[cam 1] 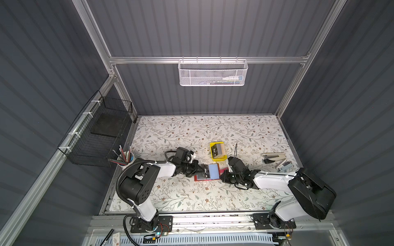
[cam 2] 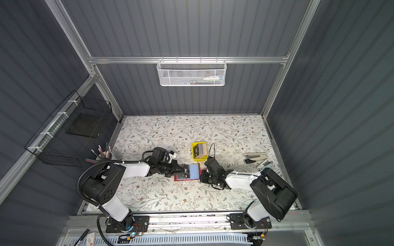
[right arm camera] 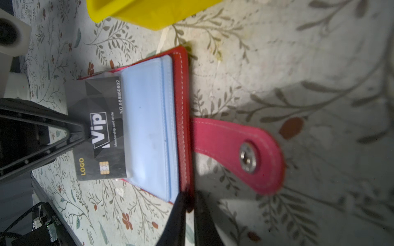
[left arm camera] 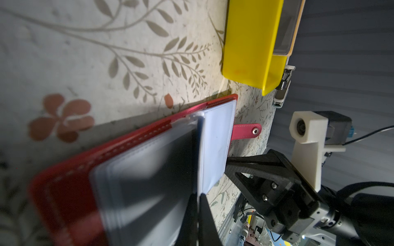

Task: Insert credit cards into a card holder
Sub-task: Insert the credit card into the card slot.

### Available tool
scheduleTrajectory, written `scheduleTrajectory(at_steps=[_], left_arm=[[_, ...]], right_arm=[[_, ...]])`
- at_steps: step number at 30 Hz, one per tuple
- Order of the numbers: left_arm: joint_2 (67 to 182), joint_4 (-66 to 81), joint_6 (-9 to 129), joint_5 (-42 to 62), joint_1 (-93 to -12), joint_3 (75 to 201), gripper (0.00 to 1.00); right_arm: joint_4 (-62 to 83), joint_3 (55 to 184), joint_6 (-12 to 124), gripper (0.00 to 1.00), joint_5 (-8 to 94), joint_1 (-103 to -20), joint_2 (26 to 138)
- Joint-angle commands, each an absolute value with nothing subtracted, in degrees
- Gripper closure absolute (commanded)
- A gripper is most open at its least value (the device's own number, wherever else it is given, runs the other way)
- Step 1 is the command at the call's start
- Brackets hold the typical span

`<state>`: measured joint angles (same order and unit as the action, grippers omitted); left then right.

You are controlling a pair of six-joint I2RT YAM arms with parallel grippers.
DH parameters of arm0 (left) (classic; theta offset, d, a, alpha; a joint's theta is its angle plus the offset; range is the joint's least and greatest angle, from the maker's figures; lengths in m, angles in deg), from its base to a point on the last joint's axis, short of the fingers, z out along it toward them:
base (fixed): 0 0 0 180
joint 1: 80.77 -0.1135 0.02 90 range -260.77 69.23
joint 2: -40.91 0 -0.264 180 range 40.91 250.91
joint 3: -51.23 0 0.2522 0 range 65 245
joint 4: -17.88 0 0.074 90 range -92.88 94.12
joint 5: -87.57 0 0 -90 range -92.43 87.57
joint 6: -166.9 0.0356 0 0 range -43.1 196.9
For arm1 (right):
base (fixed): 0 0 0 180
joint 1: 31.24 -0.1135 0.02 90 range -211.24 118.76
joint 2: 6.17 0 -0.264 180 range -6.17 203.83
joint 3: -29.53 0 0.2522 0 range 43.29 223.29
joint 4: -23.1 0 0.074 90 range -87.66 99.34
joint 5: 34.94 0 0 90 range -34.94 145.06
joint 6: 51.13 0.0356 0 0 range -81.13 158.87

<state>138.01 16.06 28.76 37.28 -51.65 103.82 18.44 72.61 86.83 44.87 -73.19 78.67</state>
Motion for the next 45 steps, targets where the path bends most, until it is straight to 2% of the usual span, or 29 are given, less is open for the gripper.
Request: scheduleTrajectory(at_steps=[1, 12, 19, 27, 32, 38, 45], left_arm=[[139.2, 16.2, 28.2, 38.3, -52.0, 102.9, 0.99], [140.4, 16.4, 28.3, 39.1, -51.7, 103.6, 0.94], [140.9, 13.5, 29.7, 37.8, -51.6, 105.5, 0.87], [141.2, 7.4, 32.4, 35.2, -51.3, 108.5, 0.79], [140.0, -2.6, 36.4, 29.6, -51.0, 111.7, 0.73], [138.0, -9.9, 39.0, 25.0, -50.9, 113.6, 0.70], [138.1, -10.0, 39.3, 25.1, -50.1, 113.6, 0.69]], right_arm=[[17.5, 73.8, 86.3, 0.87, 44.7, -73.4, 79.4], [16.4, 74.6, 85.8, 0.87, 44.8, -73.5, 79.6], [15.4, 74.8, 85.4, 0.88, 44.9, -73.4, 79.4], [14.2, 75.1, 85.1, 0.88, 45.2, -73.4, 79.4], [13.0, 75.8, 84.9, 0.87, 45.9, -73.4, 79.3], [11.4, 77.1, 84.6, 0.85, 46.3, -73.3, 79.0], [10.6, 78.3, 84.3, 0.83, 46.3, -72.9, 78.1]])
